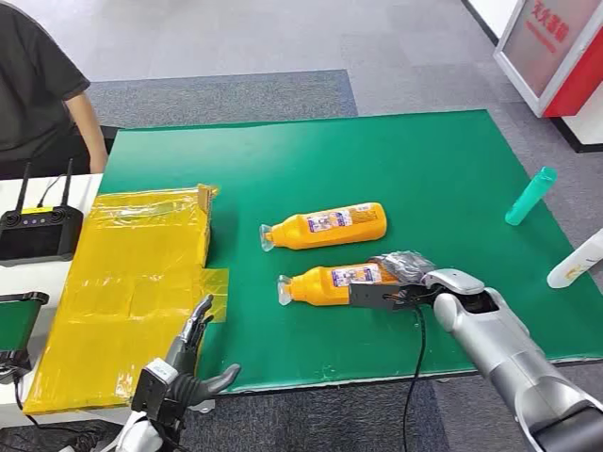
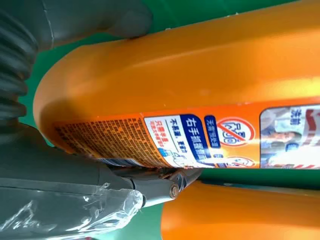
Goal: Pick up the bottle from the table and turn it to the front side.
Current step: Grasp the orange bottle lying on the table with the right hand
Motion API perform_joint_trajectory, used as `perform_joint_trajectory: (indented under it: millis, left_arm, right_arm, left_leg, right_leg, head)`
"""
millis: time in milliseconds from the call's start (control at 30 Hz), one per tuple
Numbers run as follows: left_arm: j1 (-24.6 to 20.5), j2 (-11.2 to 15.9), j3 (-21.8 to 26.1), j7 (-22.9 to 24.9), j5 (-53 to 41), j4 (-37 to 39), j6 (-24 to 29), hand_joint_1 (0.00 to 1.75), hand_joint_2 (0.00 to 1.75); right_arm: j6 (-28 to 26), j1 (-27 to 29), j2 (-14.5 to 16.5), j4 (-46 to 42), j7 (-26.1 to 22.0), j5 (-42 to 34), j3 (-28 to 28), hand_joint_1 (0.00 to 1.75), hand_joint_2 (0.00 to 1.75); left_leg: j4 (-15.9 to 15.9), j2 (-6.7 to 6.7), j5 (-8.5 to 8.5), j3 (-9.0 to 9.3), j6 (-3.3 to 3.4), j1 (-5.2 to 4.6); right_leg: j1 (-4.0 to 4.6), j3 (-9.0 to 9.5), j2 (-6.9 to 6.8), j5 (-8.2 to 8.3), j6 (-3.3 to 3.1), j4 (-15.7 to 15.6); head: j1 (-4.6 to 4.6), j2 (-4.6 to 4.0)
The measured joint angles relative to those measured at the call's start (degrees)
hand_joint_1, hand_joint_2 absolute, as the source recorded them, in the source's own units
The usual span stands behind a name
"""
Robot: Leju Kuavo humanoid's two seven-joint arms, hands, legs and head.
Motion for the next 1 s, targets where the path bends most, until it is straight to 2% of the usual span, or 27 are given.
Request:
perform_joint_trajectory:
  millis: [233, 500, 633, 800, 1000]
  left_arm:
    - [0.1, 0.3, -0.1, 0.0, 0.3, 0.0, 0.1, 0.00, 1.75]
    - [0.7, 0.6, 0.0, 0.0, 1.2, 0.0, -0.1, 0.00, 1.75]
    - [1.4, 0.7, 0.1, 0.0, 4.8, -1.1, -3.8, 0.00, 1.75]
    - [3.0, 0.9, 0.3, 0.0, 9.7, -4.2, -10.5, 0.00, 1.75]
    - [3.7, 1.0, 0.8, 0.0, 10.3, -6.2, -11.5, 0.00, 1.75]
  right_arm:
    - [-2.0, 1.1, -1.5, -1.9, 0.3, -1.5, 0.5, 1.75, 1.75]
    - [-6.4, 7.3, -4.6, -10.4, 1.3, -2.1, -0.7, 1.75, 1.75]
    - [-10.3, 11.6, -5.2, -15.5, 0.7, -2.4, -2.8, 1.75, 1.75]
    - [-15.8, 20.7, -4.9, -25.7, -1.1, -1.7, -7.3, 1.75, 1.75]
    - [-16.6, 25.7, -4.6, -31.9, -1.7, -1.5, -9.9, 1.75, 1.75]
  left_leg:
    - [0.0, 0.00, 0.02, 0.00, 0.03, -0.01]
    - [0.0, -0.01, 0.02, -0.09, 0.03, -0.01]
    - [0.0, -0.01, 0.01, -0.10, 0.02, -0.01]
    - [0.0, -0.03, -0.03, -0.16, 0.02, -0.01]
    - [0.0, -0.02, -0.02, -0.17, 0.03, -0.01]
  right_leg:
    - [-0.01, 0.00, 0.00, 0.03, 0.04, 0.0]
    - [-0.01, -0.07, 0.00, 0.03, 0.04, 0.0]
    - [-0.01, -0.08, -0.01, 0.02, 0.04, 0.0]
    - [0.00, -0.11, -0.02, -0.03, 0.01, 0.0]
    - [-0.01, -0.12, -0.01, -0.02, 0.02, 0.0]
  head:
    - [0.01, 0.00]
    - [-0.01, 0.00]
    - [0.00, 0.00]
    - [-0.01, 0.00]
    - [0.00, 0.00]
